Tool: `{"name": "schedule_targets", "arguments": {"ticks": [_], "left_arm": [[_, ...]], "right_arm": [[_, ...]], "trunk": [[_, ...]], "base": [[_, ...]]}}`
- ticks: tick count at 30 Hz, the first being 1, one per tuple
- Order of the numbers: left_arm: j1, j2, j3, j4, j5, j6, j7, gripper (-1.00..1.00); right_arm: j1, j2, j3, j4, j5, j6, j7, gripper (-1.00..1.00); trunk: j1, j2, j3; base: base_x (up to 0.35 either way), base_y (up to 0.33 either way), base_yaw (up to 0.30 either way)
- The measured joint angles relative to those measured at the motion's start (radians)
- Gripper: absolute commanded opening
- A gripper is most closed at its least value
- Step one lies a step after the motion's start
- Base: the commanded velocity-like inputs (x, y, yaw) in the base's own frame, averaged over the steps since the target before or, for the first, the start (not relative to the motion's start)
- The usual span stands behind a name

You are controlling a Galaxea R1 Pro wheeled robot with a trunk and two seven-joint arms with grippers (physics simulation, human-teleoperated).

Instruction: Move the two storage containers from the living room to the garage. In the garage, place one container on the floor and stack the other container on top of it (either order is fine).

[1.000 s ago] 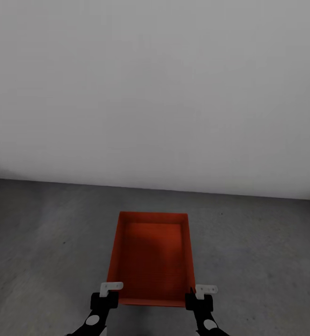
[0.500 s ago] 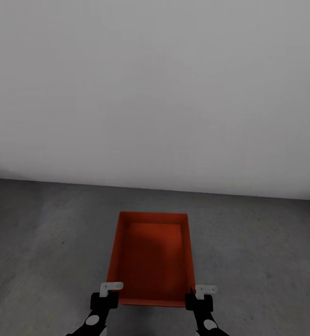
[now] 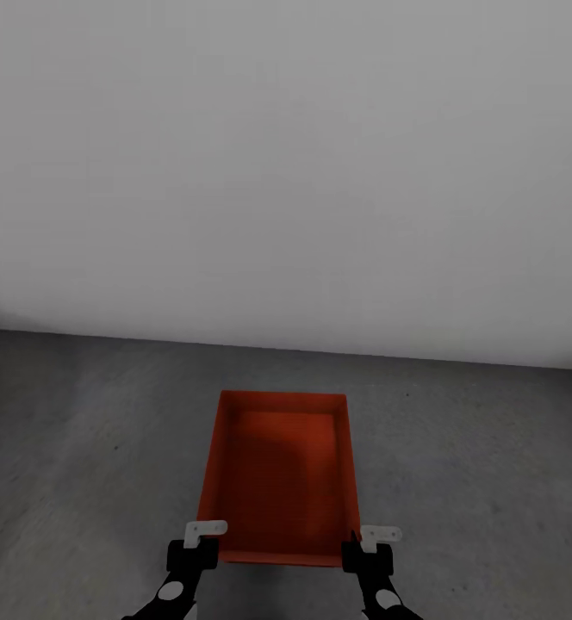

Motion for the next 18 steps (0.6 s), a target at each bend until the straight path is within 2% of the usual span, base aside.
{"name": "schedule_targets", "arguments": {"ticks": [18], "left_arm": [[0.000, 0.000, -0.001, 0.000, 0.002, 0.004, 0.001, -1.00]], "right_arm": [[0.000, 0.000, 0.000, -0.001, 0.000, 0.005, 0.000, -1.00]], "trunk": [[0.000, 0.000, 0.000]], "base": [[0.000, 0.000, 0.000]]}}
